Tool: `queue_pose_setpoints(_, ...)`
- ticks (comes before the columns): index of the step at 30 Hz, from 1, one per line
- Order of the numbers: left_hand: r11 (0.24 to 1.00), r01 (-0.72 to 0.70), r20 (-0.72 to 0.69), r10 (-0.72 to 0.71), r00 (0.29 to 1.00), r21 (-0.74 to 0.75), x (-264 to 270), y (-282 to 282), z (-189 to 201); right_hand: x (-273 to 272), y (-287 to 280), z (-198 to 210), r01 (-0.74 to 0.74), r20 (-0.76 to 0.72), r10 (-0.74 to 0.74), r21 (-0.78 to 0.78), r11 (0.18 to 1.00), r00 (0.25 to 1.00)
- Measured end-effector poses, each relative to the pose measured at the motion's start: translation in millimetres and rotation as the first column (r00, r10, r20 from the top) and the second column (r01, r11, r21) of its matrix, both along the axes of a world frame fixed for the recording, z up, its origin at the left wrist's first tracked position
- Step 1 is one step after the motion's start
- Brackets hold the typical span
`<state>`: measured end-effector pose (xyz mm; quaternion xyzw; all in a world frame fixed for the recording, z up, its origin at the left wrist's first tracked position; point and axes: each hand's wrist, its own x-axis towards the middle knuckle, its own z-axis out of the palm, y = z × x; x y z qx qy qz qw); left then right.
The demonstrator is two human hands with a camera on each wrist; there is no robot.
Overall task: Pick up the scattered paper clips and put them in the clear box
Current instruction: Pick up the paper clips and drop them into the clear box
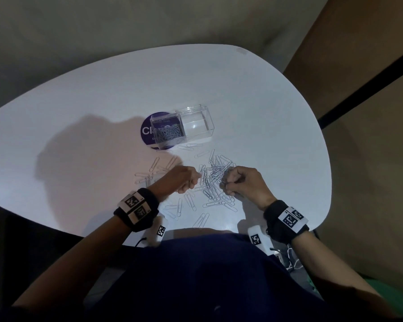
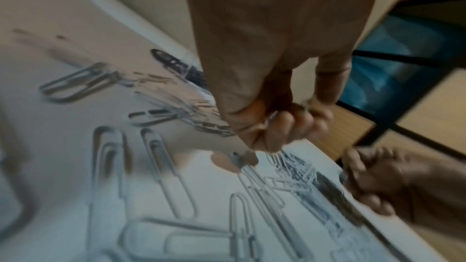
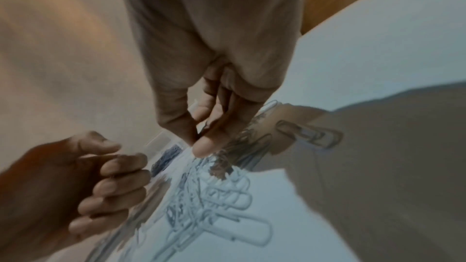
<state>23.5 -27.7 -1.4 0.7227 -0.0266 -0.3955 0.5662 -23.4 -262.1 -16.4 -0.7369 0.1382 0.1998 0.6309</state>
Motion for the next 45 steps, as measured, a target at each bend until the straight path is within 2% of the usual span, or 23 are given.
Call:
queue_pose_setpoints(2, 0.978, 0.097, 0.140, -0.124, 0.982, 0.186, 0, -4, -6, 3, 0, 1, 0.048, -0.078, -0.037, 0.138, 0.989, 0.996)
queue_pose_setpoints(3, 0.954, 0.155, 0.238, -0.218, 0.947, 0.258, -1, -5, -9, 4, 0, 1, 0.047, -0.101, -0.030, 0.172, 0.984, 0.994)
queue_pose_setpoints(6, 0.882, 0.260, 0.429, -0.426, 0.796, 0.393, -12, -7, -14, 6, -2, 2, 0.075, -0.127, -0.046, 0.238, 0.968, 0.991)
queue_pose_setpoints(8, 0.833, 0.262, 0.523, -0.518, 0.677, 0.488, -18, -11, -13, 8, -2, 7, 0.101, -0.136, -0.065, 0.280, 0.955, 0.989)
queue_pose_setpoints(10, 0.793, 0.241, 0.564, -0.577, 0.591, 0.559, -20, -13, -16, 9, -1, 13, 0.093, -0.120, -0.060, 0.292, 0.952, 0.991)
queue_pose_setpoints(13, 0.757, 0.227, 0.597, -0.631, 0.495, 0.612, -22, -15, -22, 15, -1, 12, 0.090, -0.057, -0.080, 0.210, 0.974, 0.995)
queue_pose_setpoints(16, 0.737, 0.228, 0.600, -0.659, 0.453, 0.637, -23, -16, -23, 26, -2, 8, 0.026, 0.107, -0.015, -0.106, 0.994, 0.994)
queue_pose_setpoints(18, 0.780, 0.231, 0.615, -0.608, 0.502, 0.582, -22, -13, -22, 38, 2, 9, -0.049, 0.226, 0.140, -0.367, 0.929, 0.964)
queue_pose_setpoints(20, 0.835, 0.237, 0.608, -0.530, 0.592, 0.497, -20, -8, -16, 49, 7, 9, -0.125, 0.244, 0.307, -0.558, 0.820, 0.920)
queue_pose_setpoints(23, 0.909, 0.215, 0.560, -0.392, 0.730, 0.357, -18, -1, -4, 59, 13, 9, -0.280, 0.134, 0.500, -0.693, 0.664, 0.855)
queue_pose_setpoints(24, 0.933, 0.184, 0.534, -0.330, 0.779, 0.309, -17, 1, -2, 60, 15, 9, -0.312, 0.111, 0.525, -0.696, 0.647, 0.844)
queue_pose_setpoints(27, 0.984, 0.052, 0.391, -0.116, 0.913, 0.170, -12, 9, 2, 61, 15, 11, -0.322, 0.094, 0.486, -0.640, 0.698, 0.869)
queue_pose_setpoints(29, 0.999, -0.032, 0.199, 0.035, 0.979, -0.019, -9, 13, 5, 62, 10, 13, -0.315, 0.090, 0.432, -0.555, 0.770, 0.897)
queue_pose_setpoints(31, 0.986, -0.105, 0.071, 0.115, 0.991, -0.131, -8, 16, 9, 60, 3, 19, -0.294, 0.092, 0.382, -0.483, 0.825, 0.920)
queue_pose_setpoints(35, 0.975, -0.124, 0.013, 0.128, 0.992, -0.187, -4, 15, 10, 55, -16, 22, -0.248, 0.051, 0.305, -0.463, 0.851, 0.951)
queue_pose_setpoints(37, 0.974, -0.116, 0.001, 0.119, 0.993, -0.193, -1, 13, 8, 54, -21, 20, -0.236, 0.027, 0.289, -0.512, 0.826, 0.957)
queue_pose_setpoints(39, 0.976, -0.130, -0.035, 0.126, 0.991, -0.174, 1, 11, 3, 51, -20, 22, -0.209, 0.064, 0.286, -0.535, 0.819, 0.956)
queue_pose_setpoints(42, 0.985, -0.132, -0.083, 0.123, 0.989, -0.115, 5, 6, -3, 48, -9, 22, -0.214, 0.152, 0.376, -0.606, 0.766, 0.914)
queue_pose_setpoints(45, 0.989, -0.132, -0.105, 0.124, 0.987, -0.073, 7, -2, -5, 48, 7, 15, -0.236, 0.160, 0.461, -0.689, 0.686, 0.873)
